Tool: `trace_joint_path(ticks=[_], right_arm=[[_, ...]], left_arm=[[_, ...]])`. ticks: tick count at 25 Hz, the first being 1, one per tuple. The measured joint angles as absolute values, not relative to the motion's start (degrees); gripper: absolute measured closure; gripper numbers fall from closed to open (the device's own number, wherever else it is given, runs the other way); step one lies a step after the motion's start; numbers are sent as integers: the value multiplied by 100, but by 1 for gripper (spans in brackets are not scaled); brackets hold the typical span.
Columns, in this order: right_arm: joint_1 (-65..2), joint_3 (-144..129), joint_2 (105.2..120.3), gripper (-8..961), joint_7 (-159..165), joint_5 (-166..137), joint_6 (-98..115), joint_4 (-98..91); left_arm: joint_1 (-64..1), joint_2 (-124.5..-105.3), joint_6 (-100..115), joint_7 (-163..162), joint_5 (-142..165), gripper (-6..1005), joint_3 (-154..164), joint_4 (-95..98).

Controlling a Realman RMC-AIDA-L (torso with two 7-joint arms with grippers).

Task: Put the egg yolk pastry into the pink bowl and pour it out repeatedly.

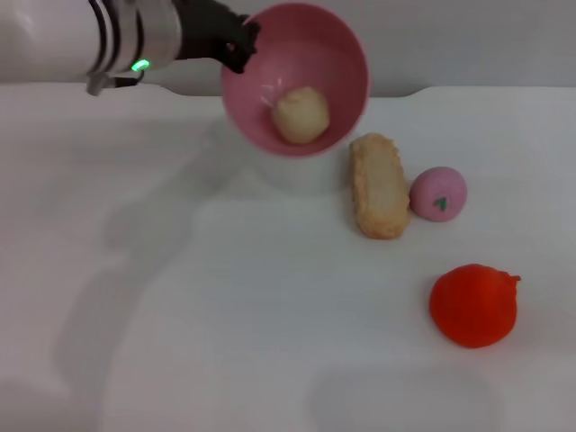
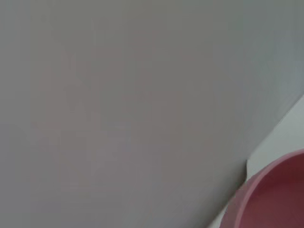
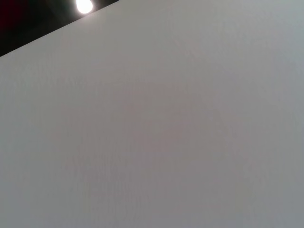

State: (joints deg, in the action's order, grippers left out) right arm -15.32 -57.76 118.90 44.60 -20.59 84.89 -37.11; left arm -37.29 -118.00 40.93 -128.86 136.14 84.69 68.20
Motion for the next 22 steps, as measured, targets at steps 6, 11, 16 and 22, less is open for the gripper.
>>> trace_joint_path(ticks=[6,11,16,22], right_arm=[[-1598,-5605,11896,288,4478,-2026,8456,-3528],[-1604,-5578,11895,288,4480,-2010,8418,-3479],[-1654,-5526,11888,289,4482,-2002,8399,-3421],[-1688,-5521,11883,289,4482,-1997,8390,-3397]], left_arm=[[-3066,-11810,1815,-12659,13576,956,9904,6965],[-2720,-11812,281,-12639,13883,956,10860,6819],[-2518,-11831,-1574,-12352,14311,956,11683,6150],[-2244,-11857,-3072,-11691,14291,956,12196,5810]])
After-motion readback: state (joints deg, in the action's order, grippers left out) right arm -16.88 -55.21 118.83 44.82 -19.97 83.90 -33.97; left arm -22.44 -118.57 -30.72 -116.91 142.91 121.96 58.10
